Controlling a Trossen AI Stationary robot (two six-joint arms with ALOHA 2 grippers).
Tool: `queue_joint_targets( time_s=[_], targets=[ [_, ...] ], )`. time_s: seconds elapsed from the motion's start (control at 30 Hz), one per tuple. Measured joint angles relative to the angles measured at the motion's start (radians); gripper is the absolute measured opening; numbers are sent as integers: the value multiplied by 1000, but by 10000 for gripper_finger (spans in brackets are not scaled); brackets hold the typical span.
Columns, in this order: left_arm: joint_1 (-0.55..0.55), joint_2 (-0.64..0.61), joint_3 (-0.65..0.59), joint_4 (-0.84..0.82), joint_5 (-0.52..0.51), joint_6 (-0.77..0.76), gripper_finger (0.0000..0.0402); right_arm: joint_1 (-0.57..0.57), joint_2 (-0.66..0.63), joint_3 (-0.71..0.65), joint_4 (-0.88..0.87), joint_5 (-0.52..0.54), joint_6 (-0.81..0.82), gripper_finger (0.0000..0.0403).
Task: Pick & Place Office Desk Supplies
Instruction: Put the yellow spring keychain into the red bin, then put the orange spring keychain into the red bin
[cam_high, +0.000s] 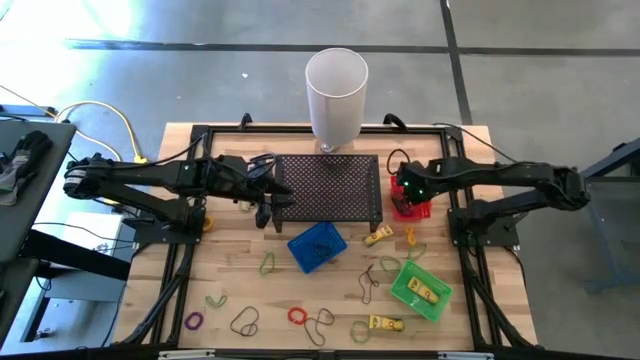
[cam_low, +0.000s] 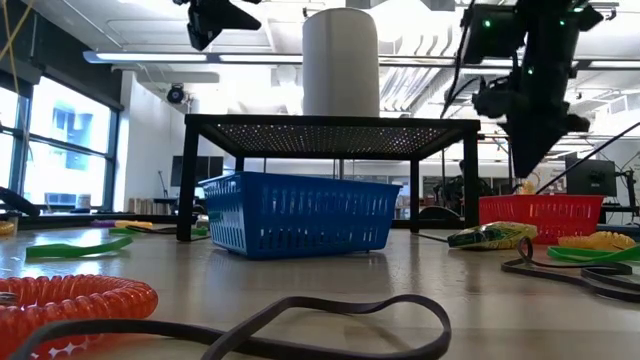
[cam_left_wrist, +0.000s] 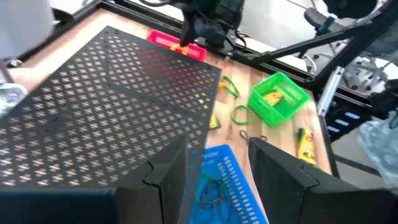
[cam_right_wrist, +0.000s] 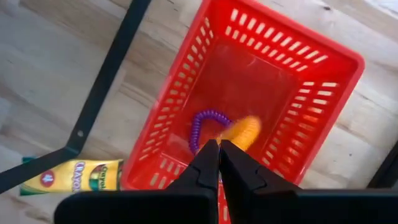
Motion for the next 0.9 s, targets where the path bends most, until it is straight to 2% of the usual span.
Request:
queue_joint_targets(
  time_s=[0.27,0.4,0.53,0.7,0.9],
  targets=[
    [-41,0,0,25,-5,-17,166,0,0,-16,56,-20,-39,21],
    [-48,0,0,39,-8,-19,166,-1,0,-16,114,-33,-59,59],
    [-49,0,0,40,-8,-20,166,-10,-4,-9,99,-26,-61,106],
    [-49,0,0,39,-8,-36,166,-16,-52,54,-52,-14,-65,139],
    [-49,0,0,39,-9,-38,166,-22,-129,121,-302,28,39,142]
  ],
)
